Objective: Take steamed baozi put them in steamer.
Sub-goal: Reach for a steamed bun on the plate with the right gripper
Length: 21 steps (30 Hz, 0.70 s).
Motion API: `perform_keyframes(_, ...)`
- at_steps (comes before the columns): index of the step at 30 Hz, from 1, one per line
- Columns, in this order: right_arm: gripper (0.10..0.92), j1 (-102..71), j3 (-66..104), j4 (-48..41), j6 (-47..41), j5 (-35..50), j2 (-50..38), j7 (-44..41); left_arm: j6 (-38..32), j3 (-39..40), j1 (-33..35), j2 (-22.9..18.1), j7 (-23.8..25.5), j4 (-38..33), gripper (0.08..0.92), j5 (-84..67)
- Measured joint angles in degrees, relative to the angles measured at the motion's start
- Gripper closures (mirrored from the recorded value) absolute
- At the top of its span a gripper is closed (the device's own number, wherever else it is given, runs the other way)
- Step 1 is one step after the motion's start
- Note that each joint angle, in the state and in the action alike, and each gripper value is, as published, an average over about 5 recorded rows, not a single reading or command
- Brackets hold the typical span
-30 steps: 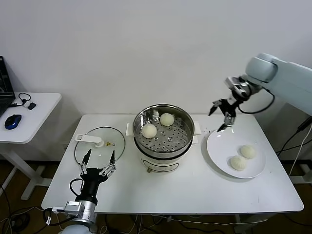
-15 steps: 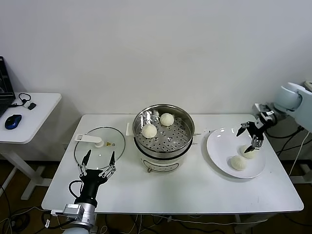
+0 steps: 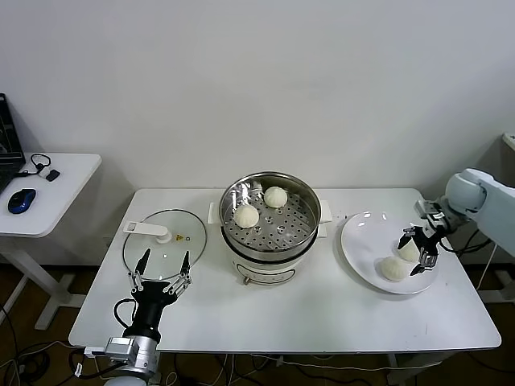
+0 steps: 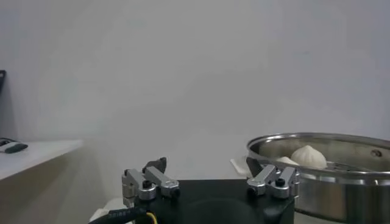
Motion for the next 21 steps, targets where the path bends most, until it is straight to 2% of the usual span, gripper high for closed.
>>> perform_keyframes(21,0.203,-4.4,3.4,-4.5,0.3,-3.3,5.0,1.1,-0.2,-0.1,-0.2,-0.1,0.0,0.9,0.177,-0.5)
